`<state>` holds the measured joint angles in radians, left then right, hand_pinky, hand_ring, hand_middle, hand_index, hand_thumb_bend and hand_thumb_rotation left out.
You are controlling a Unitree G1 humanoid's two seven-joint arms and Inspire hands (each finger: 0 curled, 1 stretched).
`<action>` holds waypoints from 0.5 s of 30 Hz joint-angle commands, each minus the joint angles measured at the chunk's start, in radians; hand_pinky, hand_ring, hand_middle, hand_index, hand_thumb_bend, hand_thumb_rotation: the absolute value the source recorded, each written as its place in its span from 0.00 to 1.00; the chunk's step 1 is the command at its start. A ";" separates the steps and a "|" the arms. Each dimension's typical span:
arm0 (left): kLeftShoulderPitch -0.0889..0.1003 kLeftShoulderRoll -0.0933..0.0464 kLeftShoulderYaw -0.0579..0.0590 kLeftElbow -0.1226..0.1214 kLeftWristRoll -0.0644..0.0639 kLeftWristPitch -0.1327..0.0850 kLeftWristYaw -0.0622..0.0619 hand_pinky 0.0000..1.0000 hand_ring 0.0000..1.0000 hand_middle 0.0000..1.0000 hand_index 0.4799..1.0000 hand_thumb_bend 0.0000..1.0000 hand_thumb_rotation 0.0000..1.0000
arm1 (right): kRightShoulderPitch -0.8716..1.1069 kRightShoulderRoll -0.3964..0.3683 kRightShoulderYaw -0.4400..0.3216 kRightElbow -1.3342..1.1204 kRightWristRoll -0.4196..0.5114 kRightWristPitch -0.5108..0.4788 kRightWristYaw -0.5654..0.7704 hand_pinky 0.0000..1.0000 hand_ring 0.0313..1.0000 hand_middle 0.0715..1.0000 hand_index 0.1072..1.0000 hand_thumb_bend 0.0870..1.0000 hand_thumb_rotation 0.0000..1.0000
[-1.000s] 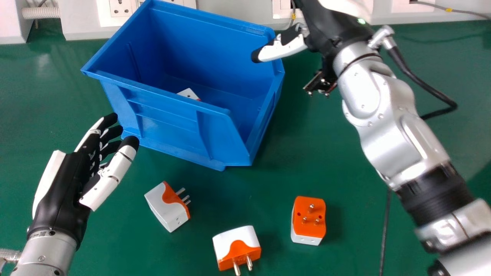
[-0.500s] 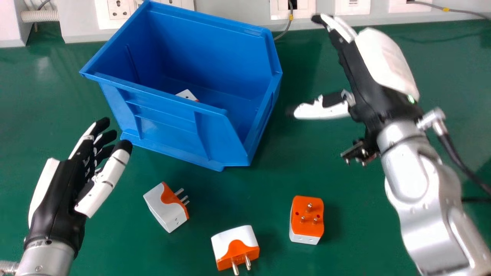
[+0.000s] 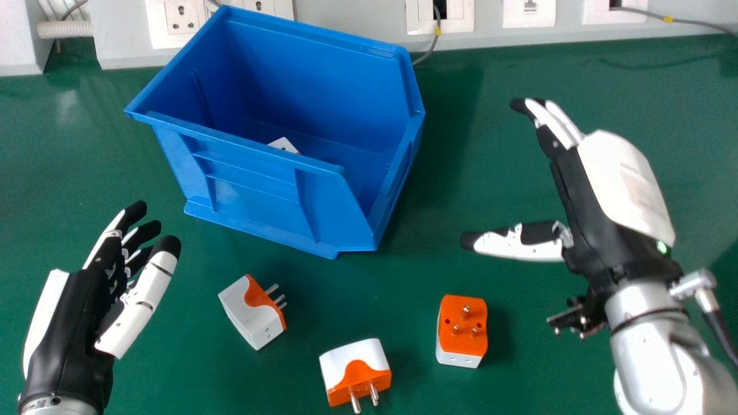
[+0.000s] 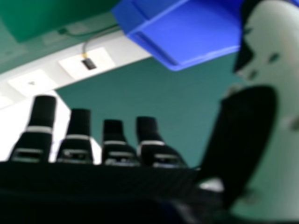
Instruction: Pick all objects and put in blue box
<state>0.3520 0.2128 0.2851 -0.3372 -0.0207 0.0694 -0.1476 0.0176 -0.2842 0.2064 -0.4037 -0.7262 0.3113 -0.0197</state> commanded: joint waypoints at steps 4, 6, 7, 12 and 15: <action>0.031 -0.006 0.018 -0.034 -0.016 -0.042 0.005 0.77 0.86 0.90 0.85 0.40 0.65 | 0.084 0.049 0.014 -0.078 -0.036 -0.005 -0.032 0.79 0.90 0.94 0.89 0.61 0.24; 0.038 -0.006 0.021 -0.037 -0.017 -0.045 0.004 0.76 0.86 0.90 0.84 0.40 0.65 | 0.108 0.066 0.021 -0.097 -0.040 -0.002 -0.023 0.80 0.90 0.94 0.89 0.60 0.24; 0.044 -0.006 0.023 -0.042 -0.018 -0.045 0.004 0.76 0.86 0.90 0.84 0.40 0.65 | 0.121 0.074 0.025 -0.108 -0.041 -0.001 -0.018 0.80 0.90 0.94 0.89 0.60 0.24; 0.072 -0.002 0.030 -0.066 -0.022 -0.045 0.002 0.76 0.86 0.90 0.84 0.39 0.65 | 0.203 0.097 0.063 -0.173 -0.045 -0.005 0.008 0.82 0.91 0.95 0.89 0.60 0.23; 0.081 0.002 0.033 -0.067 -0.019 -0.052 0.001 0.76 0.86 0.90 0.84 0.39 0.65 | 0.240 0.094 0.075 -0.189 -0.041 -0.012 0.022 0.82 0.91 0.95 0.89 0.60 0.23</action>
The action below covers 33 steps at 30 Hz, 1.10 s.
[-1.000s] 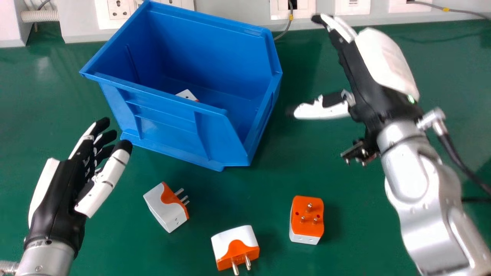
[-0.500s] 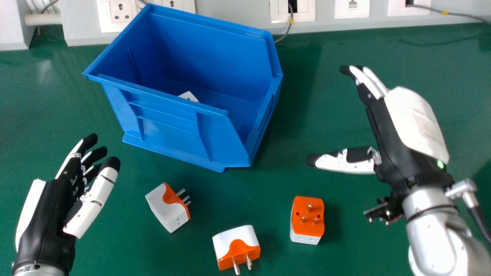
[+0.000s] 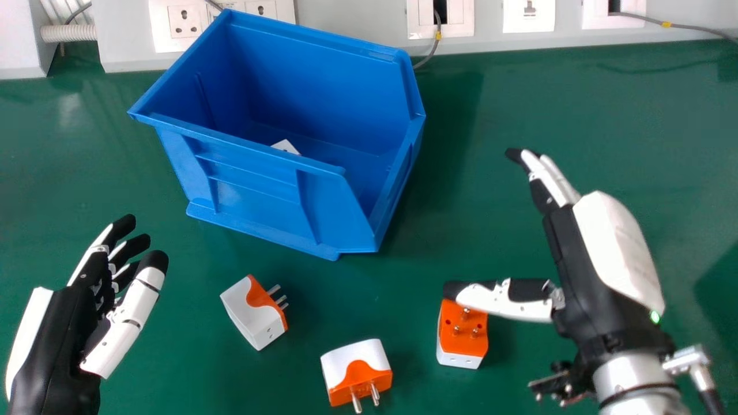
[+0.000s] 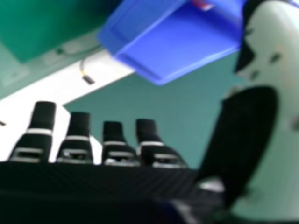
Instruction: Pick all objects and put in blue box
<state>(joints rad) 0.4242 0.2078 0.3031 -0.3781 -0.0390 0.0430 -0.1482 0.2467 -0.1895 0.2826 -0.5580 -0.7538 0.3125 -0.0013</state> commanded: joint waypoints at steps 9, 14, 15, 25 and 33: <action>0.017 0.026 0.027 -0.025 0.001 -0.027 -0.006 0.76 0.86 0.90 0.85 0.38 0.66 | 0.072 -0.005 0.022 -0.047 0.002 -0.021 0.052 0.83 0.91 0.96 0.90 0.61 0.26; 0.018 0.031 0.031 -0.033 0.003 -0.025 -0.008 0.77 0.86 0.90 0.85 0.38 0.67 | 0.083 -0.026 0.021 -0.034 0.006 -0.035 0.077 0.84 0.92 0.96 0.89 0.61 0.27; 0.017 0.033 0.032 -0.035 0.003 -0.023 -0.009 0.77 0.86 0.90 0.85 0.38 0.67 | 0.081 -0.032 0.019 -0.028 0.009 -0.038 0.082 0.84 0.92 0.96 0.89 0.61 0.27; 0.013 0.038 0.035 -0.035 -0.003 -0.020 -0.011 0.78 0.87 0.90 0.86 0.42 0.70 | -0.008 -0.082 -0.010 0.123 0.053 -0.069 0.123 0.85 0.92 0.95 0.89 0.63 0.32; 0.007 0.039 0.035 -0.039 -0.010 -0.012 -0.017 0.78 0.87 0.90 0.86 0.43 0.71 | -0.081 -0.121 0.000 0.236 0.033 -0.063 0.146 0.85 0.92 0.94 0.88 0.63 0.33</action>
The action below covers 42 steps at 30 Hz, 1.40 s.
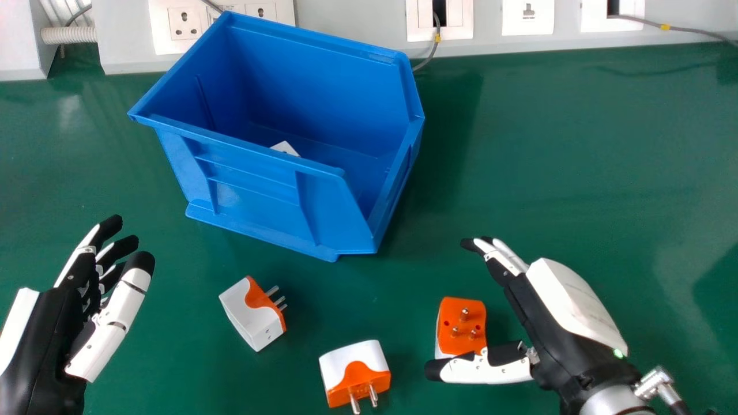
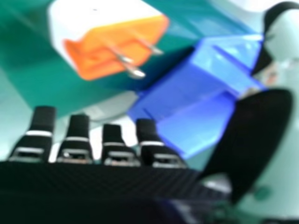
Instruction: Pick all objects and put in blue box
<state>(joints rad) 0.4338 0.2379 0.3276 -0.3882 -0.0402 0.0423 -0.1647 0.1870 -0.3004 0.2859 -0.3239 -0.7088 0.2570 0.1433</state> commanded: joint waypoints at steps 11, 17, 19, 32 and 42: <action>-0.005 0.001 0.012 -0.037 -0.018 0.001 -0.004 0.79 0.87 0.90 0.86 0.41 0.71 | -0.108 -0.073 0.016 0.107 -0.027 -0.019 0.048 0.84 0.91 0.93 0.87 0.62 0.29; -0.006 0.000 0.013 -0.040 -0.021 0.004 -0.005 0.79 0.88 0.90 0.86 0.40 0.70 | -0.146 -0.118 0.031 0.164 -0.031 -0.064 0.045 0.84 0.90 0.93 0.86 0.61 0.25; -0.005 -0.001 0.013 -0.045 -0.023 0.007 -0.006 0.79 0.88 0.90 0.86 0.40 0.70 | -0.158 -0.130 0.037 0.178 -0.039 -0.069 0.051 0.84 0.90 0.93 0.86 0.61 0.24; -0.007 -0.002 0.004 -0.064 -0.022 0.028 0.002 0.80 0.88 0.91 0.87 0.40 0.70 | -0.201 -0.115 0.073 0.196 -0.086 -0.010 0.084 0.83 0.89 0.92 0.85 0.61 0.21; -0.004 -0.005 0.000 -0.074 -0.021 0.034 0.004 0.80 0.88 0.91 0.87 0.40 0.70 | -0.223 -0.109 0.101 0.207 -0.135 0.011 0.085 0.81 0.88 0.91 0.85 0.60 0.18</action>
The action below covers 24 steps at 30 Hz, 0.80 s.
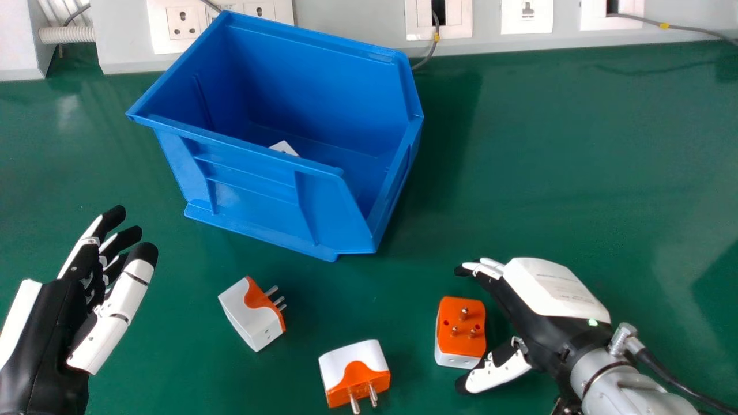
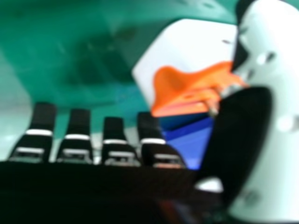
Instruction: Pick all objects and put in blue box
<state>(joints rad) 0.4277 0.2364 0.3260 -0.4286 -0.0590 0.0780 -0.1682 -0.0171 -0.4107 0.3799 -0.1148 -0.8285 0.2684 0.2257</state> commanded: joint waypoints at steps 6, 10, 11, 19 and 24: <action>0.002 -0.004 0.002 -0.039 -0.006 0.003 0.004 0.80 0.88 0.91 0.87 0.40 0.70 | -0.036 0.011 0.027 0.014 -0.047 0.019 0.004 0.79 0.87 0.90 0.84 0.60 0.18; 0.003 -0.004 0.001 -0.047 -0.007 0.011 0.003 0.80 0.88 0.91 0.87 0.40 0.70 | -0.045 0.014 0.039 0.026 -0.065 0.025 0.012 0.77 0.86 0.90 0.83 0.60 0.18; 0.004 -0.004 0.001 -0.050 -0.007 0.012 0.003 0.80 0.88 0.91 0.87 0.40 0.70 | -0.047 0.013 0.042 0.028 -0.066 0.025 0.013 0.77 0.86 0.89 0.83 0.60 0.18; 0.002 -0.004 -0.002 -0.053 -0.008 0.016 0.000 0.81 0.88 0.91 0.87 0.40 0.70 | -0.076 -0.002 0.063 0.048 -0.079 0.020 0.048 0.75 0.86 0.89 0.81 0.60 0.17; 0.001 -0.004 -0.001 -0.059 -0.010 0.024 0.000 0.81 0.88 0.91 0.86 0.40 0.69 | -0.075 -0.005 0.072 0.049 -0.092 0.012 0.054 0.74 0.86 0.88 0.80 0.60 0.16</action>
<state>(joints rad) 0.4288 0.2328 0.3217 -0.4559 -0.0601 0.1024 -0.1692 -0.0942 -0.4133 0.4389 -0.0734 -0.9202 0.2923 0.2638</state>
